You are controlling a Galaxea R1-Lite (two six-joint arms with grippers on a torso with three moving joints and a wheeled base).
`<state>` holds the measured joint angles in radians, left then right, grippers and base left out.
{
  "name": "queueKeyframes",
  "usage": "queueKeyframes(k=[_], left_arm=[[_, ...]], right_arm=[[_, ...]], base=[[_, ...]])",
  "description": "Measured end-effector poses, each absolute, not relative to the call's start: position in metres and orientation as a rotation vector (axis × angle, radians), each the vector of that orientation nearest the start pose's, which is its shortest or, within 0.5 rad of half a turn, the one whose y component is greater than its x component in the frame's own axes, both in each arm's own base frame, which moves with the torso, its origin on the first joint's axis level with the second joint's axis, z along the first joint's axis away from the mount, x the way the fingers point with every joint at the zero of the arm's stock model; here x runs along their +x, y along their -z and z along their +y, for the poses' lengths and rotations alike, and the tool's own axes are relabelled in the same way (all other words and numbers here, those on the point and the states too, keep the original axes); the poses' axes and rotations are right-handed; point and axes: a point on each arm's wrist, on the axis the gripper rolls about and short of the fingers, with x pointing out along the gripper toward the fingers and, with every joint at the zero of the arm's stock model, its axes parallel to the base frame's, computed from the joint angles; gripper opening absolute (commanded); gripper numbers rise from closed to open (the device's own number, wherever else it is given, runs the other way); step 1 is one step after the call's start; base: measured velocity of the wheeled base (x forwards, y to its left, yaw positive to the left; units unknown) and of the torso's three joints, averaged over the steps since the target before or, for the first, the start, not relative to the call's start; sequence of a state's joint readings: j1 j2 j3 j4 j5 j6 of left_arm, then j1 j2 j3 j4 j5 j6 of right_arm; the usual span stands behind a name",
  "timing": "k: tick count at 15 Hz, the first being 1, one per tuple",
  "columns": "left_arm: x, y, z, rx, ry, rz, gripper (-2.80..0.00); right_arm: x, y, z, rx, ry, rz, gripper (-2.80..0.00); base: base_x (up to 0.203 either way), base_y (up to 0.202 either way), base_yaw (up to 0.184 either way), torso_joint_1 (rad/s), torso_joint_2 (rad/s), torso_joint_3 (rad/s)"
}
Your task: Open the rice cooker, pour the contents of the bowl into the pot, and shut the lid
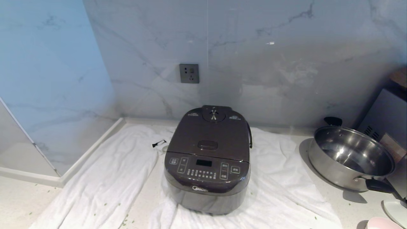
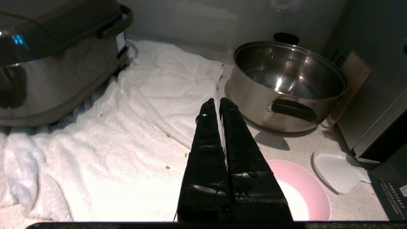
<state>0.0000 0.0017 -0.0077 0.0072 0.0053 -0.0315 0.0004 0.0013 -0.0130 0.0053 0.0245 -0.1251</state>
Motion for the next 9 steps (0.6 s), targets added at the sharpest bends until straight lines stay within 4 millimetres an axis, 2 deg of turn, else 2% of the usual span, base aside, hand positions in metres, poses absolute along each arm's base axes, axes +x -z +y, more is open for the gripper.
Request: queueKeyframes(k=[9], left_arm=[[-0.0232, -0.0768, 0.0001, -0.032, -0.005, 0.002, -2.8]], right_arm=[[-0.0228, -0.0752, 0.0006, -0.114, -0.028, 0.002, -2.8]], base=[[0.0, 0.0, 0.0, 0.0, 0.0, 0.0]])
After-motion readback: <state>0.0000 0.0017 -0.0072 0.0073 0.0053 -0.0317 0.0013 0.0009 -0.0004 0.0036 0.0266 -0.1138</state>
